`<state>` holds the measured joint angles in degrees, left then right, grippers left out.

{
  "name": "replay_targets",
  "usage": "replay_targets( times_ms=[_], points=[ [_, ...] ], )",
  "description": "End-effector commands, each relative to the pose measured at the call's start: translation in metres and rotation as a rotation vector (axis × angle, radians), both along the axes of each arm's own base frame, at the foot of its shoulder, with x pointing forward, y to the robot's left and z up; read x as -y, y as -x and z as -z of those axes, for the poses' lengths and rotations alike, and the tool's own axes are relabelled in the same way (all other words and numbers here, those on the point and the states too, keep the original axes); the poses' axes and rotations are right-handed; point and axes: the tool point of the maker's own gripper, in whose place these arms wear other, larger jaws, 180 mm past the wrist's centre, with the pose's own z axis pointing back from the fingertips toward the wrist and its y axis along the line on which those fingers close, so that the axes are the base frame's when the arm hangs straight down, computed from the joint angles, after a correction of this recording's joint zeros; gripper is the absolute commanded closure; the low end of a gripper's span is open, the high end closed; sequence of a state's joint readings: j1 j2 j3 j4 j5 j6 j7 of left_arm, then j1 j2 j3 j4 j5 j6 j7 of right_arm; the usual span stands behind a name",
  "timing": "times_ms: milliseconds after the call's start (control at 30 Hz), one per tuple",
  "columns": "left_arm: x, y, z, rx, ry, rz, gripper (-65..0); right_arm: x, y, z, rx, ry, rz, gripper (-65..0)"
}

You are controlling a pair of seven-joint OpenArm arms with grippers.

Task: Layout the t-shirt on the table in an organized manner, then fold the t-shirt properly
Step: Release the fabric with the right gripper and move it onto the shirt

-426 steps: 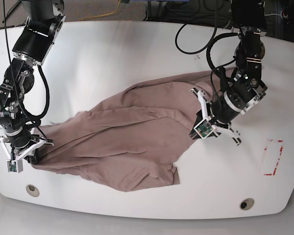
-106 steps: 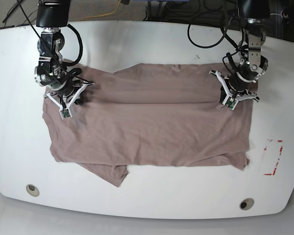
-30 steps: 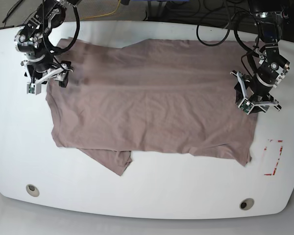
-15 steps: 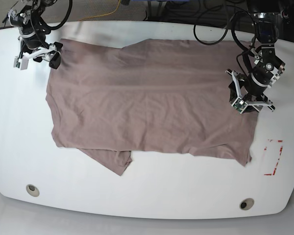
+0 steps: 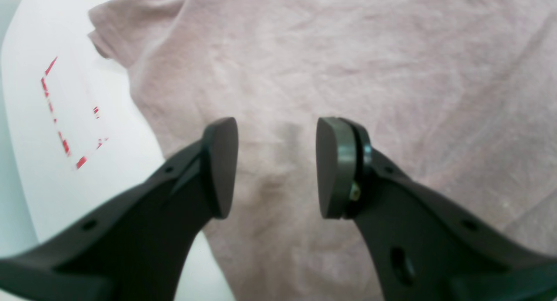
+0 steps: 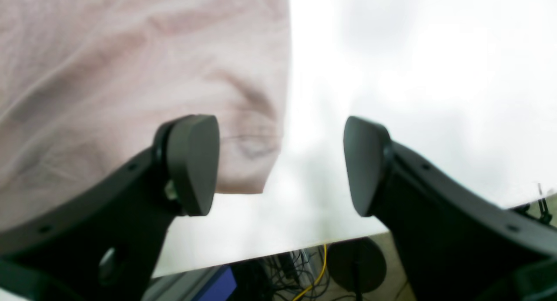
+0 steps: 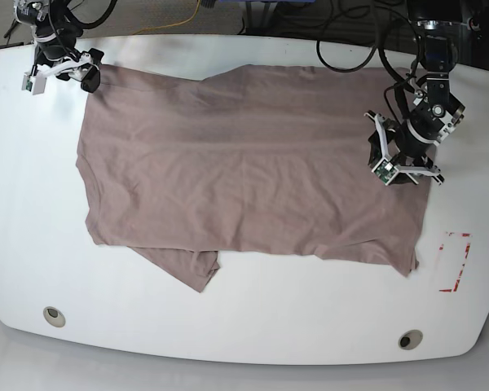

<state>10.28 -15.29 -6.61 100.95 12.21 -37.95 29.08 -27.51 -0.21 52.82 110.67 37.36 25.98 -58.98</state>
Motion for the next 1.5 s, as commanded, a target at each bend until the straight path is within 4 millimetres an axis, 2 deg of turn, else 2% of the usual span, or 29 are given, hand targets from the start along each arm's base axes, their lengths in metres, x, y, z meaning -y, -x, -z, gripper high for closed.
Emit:
replay_targets(
  times_ms=[0, 400, 967, 1133, 1300, 1467],
  points=[
    [0.001, -0.007, -0.011, 0.040, 0.011, 0.008, -27.4, 0.003, -0.005, -0.009, 0.035, 0.021, -0.009, -43.1],
    [0.003, -0.005, -0.009, 0.034, 0.012, 0.014, -27.4, -0.025, -0.004, 0.016, -0.009, -0.076, -0.045, -43.1],
    [0.003, -0.005, -0.008, 0.031, 0.011, 0.012, -27.4, -0.030, -0.011, 0.019, -0.003, -0.094, -0.054, -42.7],
    [0.003, -0.005, -0.008, 0.031, 0.011, 0.012, -27.4, -0.045, -0.011, 0.033, -0.028, -0.146, -0.081, -34.8],
    [0.002, -0.005, -0.008, 0.031, 0.008, 0.012, -27.4, -0.048, -0.015, 0.035, -0.024, -0.157, -0.084, -26.8],
    [0.002, -0.005, -0.008, 0.031, 0.007, 0.012, -27.4, -0.048, -0.015, 0.035, -0.024, -0.158, -0.086, -22.8]
  ],
)
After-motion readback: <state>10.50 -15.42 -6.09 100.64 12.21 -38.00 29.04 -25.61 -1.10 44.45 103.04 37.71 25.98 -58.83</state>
